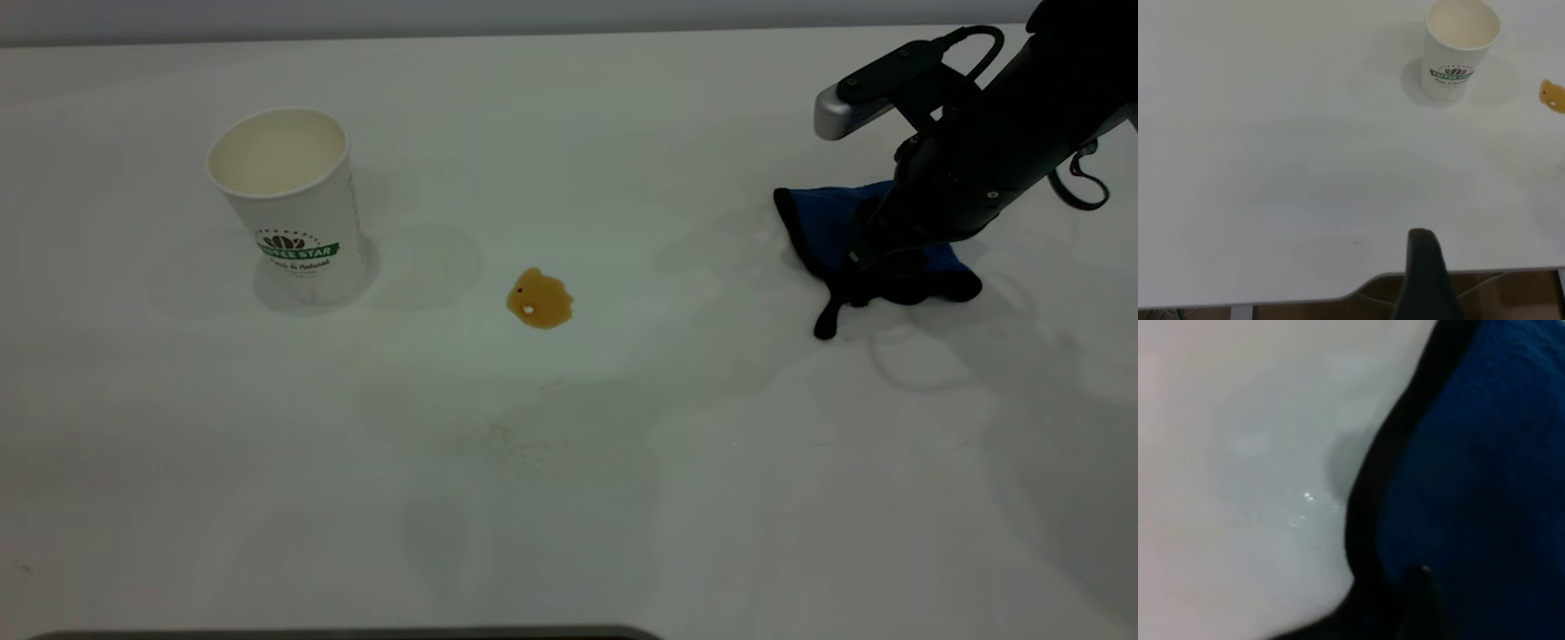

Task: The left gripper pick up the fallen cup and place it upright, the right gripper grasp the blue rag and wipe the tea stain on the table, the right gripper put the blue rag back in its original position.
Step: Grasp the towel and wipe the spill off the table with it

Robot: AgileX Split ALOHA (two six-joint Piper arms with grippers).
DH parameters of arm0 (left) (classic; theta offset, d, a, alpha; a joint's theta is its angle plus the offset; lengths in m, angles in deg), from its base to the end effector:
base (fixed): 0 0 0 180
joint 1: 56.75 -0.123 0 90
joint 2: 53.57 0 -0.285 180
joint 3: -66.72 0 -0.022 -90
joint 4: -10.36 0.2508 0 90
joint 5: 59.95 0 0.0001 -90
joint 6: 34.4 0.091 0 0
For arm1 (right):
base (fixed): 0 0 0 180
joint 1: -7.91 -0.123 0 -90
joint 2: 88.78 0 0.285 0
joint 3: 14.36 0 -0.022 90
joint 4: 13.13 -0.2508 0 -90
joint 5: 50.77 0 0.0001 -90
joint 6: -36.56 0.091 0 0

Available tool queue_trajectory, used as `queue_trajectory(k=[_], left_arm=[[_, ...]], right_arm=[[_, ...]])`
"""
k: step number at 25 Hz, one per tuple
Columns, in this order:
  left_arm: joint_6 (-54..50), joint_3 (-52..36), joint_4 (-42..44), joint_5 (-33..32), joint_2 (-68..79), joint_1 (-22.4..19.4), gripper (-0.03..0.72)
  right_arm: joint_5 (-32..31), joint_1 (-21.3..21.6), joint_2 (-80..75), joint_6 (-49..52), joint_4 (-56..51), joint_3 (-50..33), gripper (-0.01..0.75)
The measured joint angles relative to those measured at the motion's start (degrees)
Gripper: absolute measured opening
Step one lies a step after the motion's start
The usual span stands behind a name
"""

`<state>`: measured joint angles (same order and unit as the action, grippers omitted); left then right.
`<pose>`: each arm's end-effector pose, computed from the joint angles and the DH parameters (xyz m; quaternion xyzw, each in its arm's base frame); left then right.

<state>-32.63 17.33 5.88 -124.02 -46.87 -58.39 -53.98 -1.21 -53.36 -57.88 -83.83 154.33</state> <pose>-0.0085 -0.0066 0.2688 0.0037 0.8661 -0.0241 0.4993 0.3846 0.0667 -0.0154 -0.2823 0.9379 0.0002 0.2014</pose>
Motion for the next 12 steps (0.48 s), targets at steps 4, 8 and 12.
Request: queue_trajectory(k=[4,8,12], left_arm=[[0.00,0.00,0.00,0.06,0.00,0.00,0.565],[0.00,0.00,0.00,0.06,0.00,0.00,0.565],[0.00,0.00,0.00,0.06,0.00,0.00,0.565]], right_arm=[[-1.44,-0.43,-0.12,0.00,-0.12,0.12,0.168],[-1.38,-1.98,-0.29,-0.07,-0.18,1.23,0.050],[-4.80,-5.42,-1.34,-0.07,-0.05,4.88,0.050]])
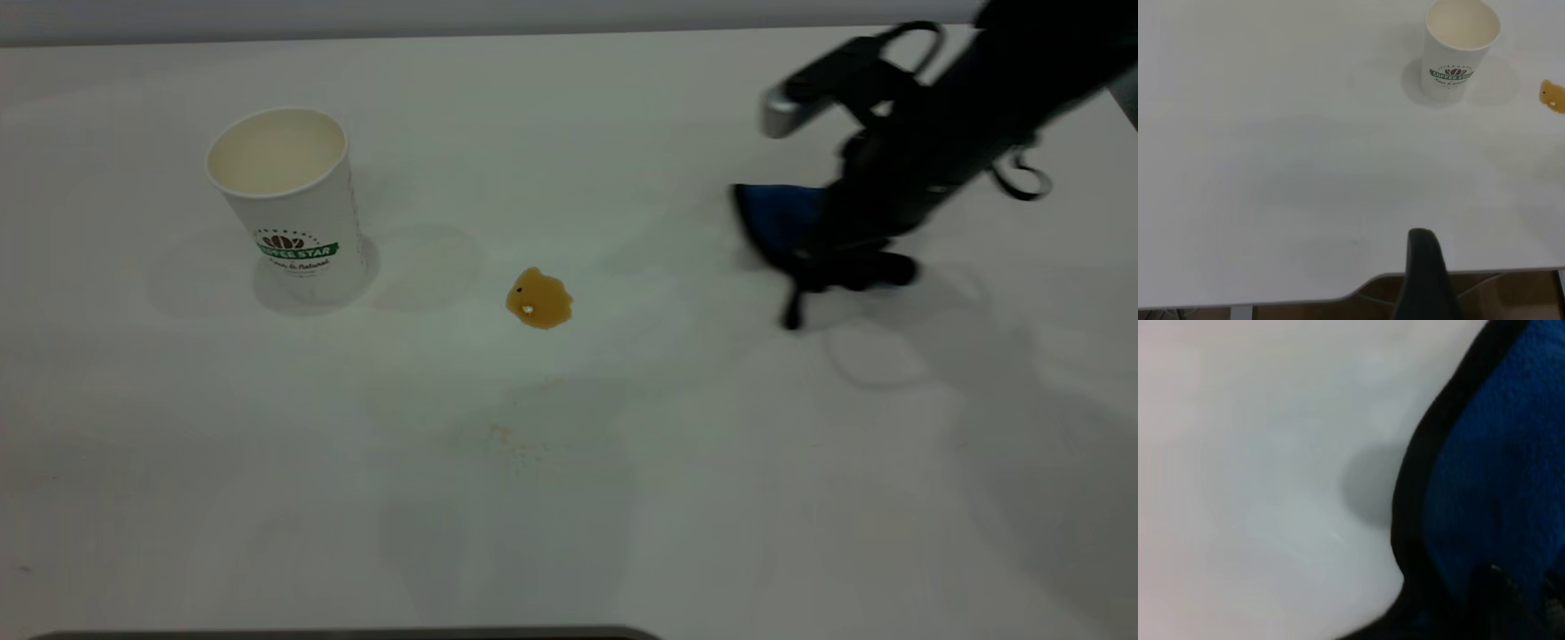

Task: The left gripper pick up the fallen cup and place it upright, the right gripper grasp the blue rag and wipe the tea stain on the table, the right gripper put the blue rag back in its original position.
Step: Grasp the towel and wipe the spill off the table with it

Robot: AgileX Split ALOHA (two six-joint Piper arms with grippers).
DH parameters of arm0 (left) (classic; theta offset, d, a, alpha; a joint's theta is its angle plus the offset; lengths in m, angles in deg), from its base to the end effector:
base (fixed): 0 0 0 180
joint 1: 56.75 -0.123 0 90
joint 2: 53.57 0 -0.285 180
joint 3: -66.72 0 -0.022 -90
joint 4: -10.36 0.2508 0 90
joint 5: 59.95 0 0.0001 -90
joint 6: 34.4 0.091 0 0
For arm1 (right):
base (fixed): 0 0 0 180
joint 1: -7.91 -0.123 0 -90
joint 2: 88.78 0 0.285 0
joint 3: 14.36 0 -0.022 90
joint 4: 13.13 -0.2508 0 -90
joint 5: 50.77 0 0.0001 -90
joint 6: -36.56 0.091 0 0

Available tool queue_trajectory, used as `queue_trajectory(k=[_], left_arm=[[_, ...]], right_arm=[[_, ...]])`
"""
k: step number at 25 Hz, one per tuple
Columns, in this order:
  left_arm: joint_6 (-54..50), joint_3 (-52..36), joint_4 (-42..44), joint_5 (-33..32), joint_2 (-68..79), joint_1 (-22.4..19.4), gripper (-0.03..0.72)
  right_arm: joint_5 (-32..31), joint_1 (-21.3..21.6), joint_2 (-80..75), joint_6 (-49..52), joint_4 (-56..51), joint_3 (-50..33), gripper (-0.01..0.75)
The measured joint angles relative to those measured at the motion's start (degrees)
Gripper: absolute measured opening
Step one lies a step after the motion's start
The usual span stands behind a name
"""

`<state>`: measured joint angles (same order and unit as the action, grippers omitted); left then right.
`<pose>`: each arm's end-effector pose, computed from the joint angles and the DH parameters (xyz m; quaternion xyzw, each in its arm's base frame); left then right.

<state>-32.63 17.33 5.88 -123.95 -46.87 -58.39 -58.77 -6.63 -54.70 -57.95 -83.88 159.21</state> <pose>-0.0085 -0.0066 0.2689 0.0037 0.8658 -0.0241 0.4999 0.3939 0.1146 -0.0110 -0.3344 0.9151 0.0464 0.2205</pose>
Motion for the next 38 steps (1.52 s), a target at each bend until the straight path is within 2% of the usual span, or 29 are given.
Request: queue_trajectory(k=[4,9,15,20,23,26,29,35,38], left_arm=[[0.00,0.00,0.00,0.00,0.00,0.00,0.565],[0.00,0.00,0.00,0.00,0.00,0.00,0.565],[0.00,0.00,0.00,0.00,0.00,0.00,0.565],[0.00,0.00,-0.06,0.00,0.00,0.00,0.565],[-0.05,0.00,-0.06,0.00,0.00,0.00,0.565],[-0.05,0.00,-0.06,0.00,0.00,0.00,0.565],[-0.05,0.00,-0.06,0.00,0.00,0.00,0.565],[-0.05,0.00,-0.06,0.00,0.00,0.00,0.565],[-0.05,0.00,-0.06,0.00,0.00,0.00,0.565]], right_arm=[[-5.05,-5.45,-0.49,0.05,0.12,4.73,0.050],[-6.34,-10.90,-2.36,1.24,0.28,10.71,0.050],[-7.28,-15.67,-6.71,4.36,0.73,17.43,0.050],[-12.21,-19.05,-7.39,7.21,3.16,18.80,0.050],[-17.09,-19.71,-7.51,12.27,9.05,18.84,0.050],[-23.20,-19.75,-7.51,20.32,19.88,18.99,0.050],[-25.13,-19.75,-7.51,33.88,35.41,19.06,0.050],[-18.03,-19.83,-6.72,71.88,67.18,21.25,0.048],[-14.73,-19.57,-7.29,83.87,76.80,23.16,0.048]])
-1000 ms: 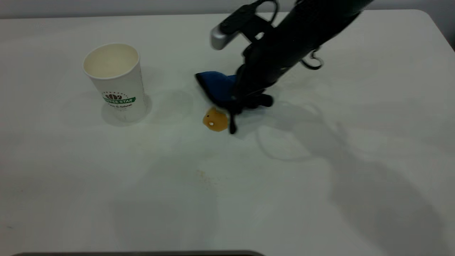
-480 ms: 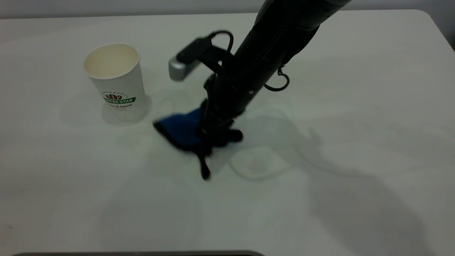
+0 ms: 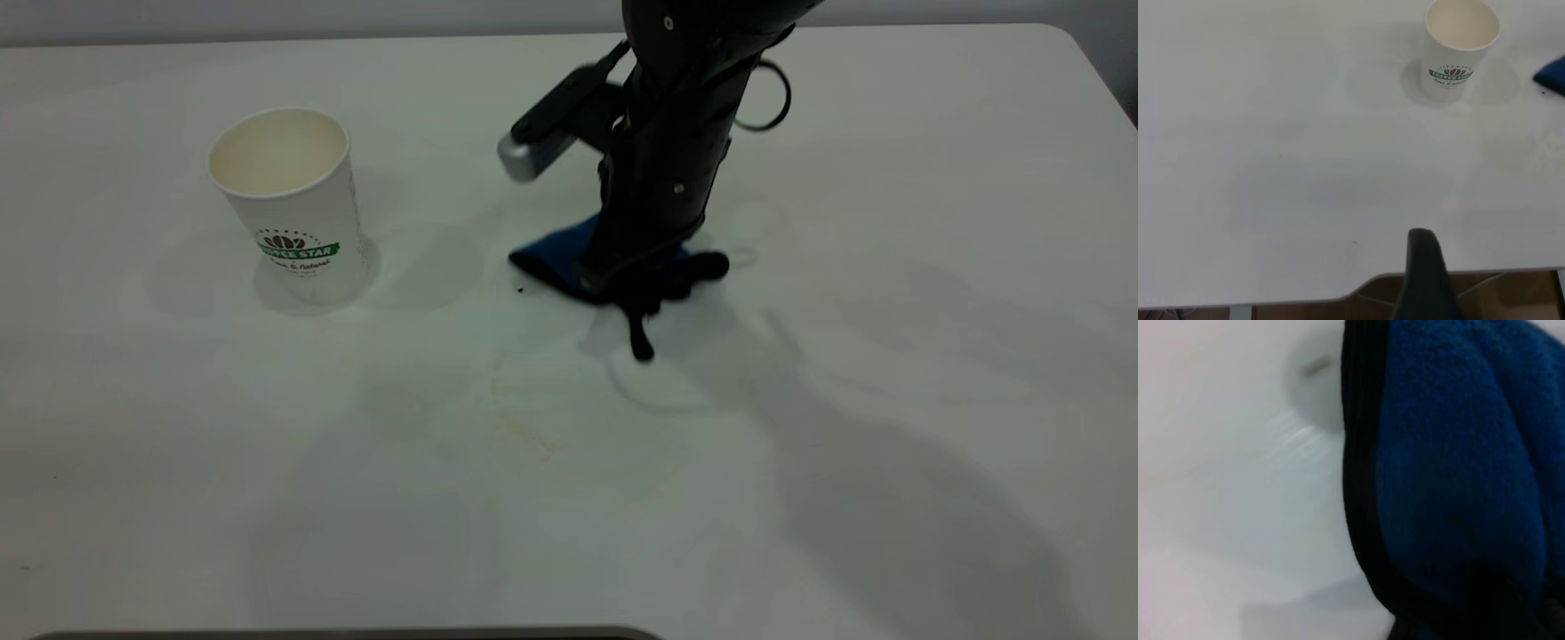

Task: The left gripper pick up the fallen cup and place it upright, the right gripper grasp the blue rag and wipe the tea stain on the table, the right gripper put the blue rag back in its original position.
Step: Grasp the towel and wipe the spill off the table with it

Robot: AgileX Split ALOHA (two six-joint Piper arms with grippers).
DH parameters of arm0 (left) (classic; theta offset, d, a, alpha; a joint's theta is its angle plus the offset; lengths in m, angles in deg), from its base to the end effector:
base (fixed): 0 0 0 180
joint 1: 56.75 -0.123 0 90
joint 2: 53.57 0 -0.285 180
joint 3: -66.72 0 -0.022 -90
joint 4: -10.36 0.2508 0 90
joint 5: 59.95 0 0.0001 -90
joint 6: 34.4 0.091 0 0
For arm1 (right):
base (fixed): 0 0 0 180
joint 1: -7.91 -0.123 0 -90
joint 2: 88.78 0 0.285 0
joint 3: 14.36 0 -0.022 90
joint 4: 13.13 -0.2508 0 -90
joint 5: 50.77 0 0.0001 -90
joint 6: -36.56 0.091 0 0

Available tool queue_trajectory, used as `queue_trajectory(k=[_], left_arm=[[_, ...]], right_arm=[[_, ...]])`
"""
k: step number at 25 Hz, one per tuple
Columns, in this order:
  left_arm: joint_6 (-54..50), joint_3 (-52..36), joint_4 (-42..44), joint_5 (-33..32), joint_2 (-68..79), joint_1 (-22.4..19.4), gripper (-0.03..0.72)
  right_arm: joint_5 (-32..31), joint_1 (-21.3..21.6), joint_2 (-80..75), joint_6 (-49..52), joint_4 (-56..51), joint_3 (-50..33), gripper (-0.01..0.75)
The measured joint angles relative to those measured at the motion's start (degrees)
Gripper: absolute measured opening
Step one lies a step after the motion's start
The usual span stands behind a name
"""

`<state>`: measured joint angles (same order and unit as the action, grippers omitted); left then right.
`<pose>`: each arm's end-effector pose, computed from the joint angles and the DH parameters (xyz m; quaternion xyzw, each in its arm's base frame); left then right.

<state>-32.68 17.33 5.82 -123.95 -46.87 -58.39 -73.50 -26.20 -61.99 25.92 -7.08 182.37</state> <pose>-0.0085 -0.0067 0.2689 0.0033 0.8657 -0.0249 0.4999 0.3957 0.2635 -0.0002 -0.4148 0.8914 0.0084 0.1823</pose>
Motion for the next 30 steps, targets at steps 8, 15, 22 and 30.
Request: queue_trajectory(k=[8,15,22,30], left_arm=[[0.00,0.00,0.00,0.00,0.00,0.00,0.565],[0.00,0.00,-0.04,0.00,0.00,0.00,0.565],[0.05,0.00,-0.04,0.00,0.00,0.00,0.565],[0.05,0.00,-0.04,0.00,0.00,0.00,0.565]], right_arm=[[0.68,-3.01,-0.50,-4.35,-8.15,2.43,0.048],[-16.83,-6.38,-0.50,-20.90,-23.78,2.43,0.048],[-24.25,-3.36,-0.50,-15.33,-11.07,2.43,0.048],[-11.98,-0.75,-0.50,5.92,6.49,3.31,0.048]])
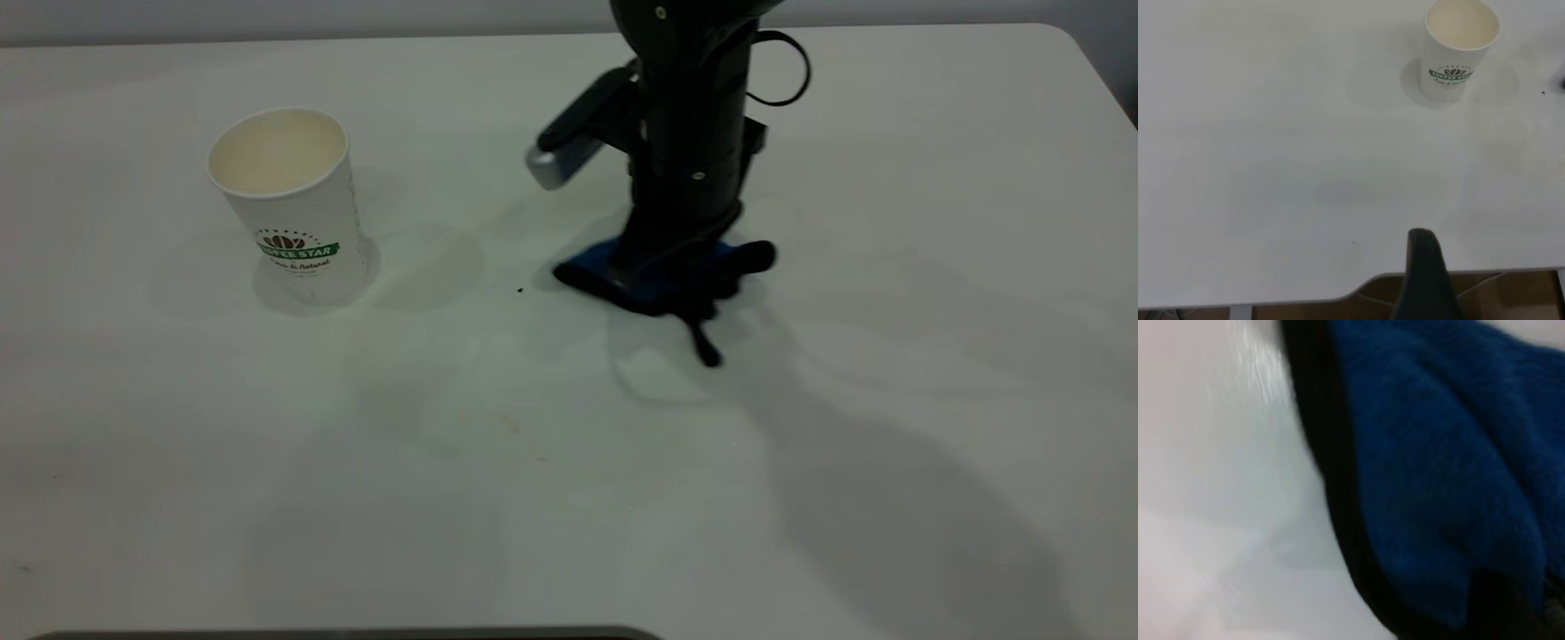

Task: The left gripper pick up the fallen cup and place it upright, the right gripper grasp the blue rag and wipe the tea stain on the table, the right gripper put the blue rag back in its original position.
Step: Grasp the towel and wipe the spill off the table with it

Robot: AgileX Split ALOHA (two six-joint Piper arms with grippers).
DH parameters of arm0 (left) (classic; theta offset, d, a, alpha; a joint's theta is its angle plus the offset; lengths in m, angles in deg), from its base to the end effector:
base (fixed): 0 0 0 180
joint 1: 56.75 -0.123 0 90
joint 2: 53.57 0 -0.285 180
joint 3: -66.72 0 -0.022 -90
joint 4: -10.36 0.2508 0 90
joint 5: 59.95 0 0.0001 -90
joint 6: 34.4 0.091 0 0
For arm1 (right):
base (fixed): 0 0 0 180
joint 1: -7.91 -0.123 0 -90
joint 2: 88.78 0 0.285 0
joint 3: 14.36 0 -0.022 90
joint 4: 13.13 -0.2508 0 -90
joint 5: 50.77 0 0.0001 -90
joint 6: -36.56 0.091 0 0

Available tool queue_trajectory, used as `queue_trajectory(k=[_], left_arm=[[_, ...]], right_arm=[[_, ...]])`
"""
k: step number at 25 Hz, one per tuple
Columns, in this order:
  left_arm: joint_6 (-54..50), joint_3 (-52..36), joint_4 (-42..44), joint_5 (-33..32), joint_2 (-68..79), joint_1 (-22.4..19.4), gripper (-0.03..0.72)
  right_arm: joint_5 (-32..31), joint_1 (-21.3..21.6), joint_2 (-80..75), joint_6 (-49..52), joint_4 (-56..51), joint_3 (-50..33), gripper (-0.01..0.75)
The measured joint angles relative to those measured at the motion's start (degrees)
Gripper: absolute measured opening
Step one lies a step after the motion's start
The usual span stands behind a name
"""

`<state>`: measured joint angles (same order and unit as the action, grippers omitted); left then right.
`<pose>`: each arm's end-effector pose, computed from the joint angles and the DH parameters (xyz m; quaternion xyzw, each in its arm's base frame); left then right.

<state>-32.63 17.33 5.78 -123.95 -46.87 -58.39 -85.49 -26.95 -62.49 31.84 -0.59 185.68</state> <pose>-0.0085 -0.0068 0.2689 0.0037 0.8657 -0.0250 0.4999 0.3931 0.2601 0.0037 -0.4129 0.9024 -0.0424 0.1155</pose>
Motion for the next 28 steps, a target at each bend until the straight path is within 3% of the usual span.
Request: queue_trajectory(k=[5,8,15,17,21,28], left_arm=[[0.00,0.00,0.00,0.00,0.00,0.00,0.565],[0.00,0.00,0.00,0.00,0.00,0.00,0.565],[0.00,0.00,0.00,0.00,0.00,0.00,0.565],[-0.05,0.00,0.00,0.00,0.00,0.00,0.565],[-0.05,0.00,0.00,0.00,0.00,0.00,0.565],[-0.05,0.00,0.00,0.00,0.00,0.00,0.565]], right_arm=[[4.19,-5.10,-0.06,-6.33,-9.88,0.96,0.048],[3.03,-8.67,-0.06,-11.86,-17.52,1.03,0.048],[-13.72,-12.16,-0.06,-18.81,-29.36,1.03,0.048],[-18.41,-11.49,-0.06,-19.08,-28.69,1.03,0.048],[-21.65,-7.11,-0.06,-17.19,-22.37,1.03,0.048],[-19.54,8.33,-0.06,-9.85,-10.62,1.03,0.048]])
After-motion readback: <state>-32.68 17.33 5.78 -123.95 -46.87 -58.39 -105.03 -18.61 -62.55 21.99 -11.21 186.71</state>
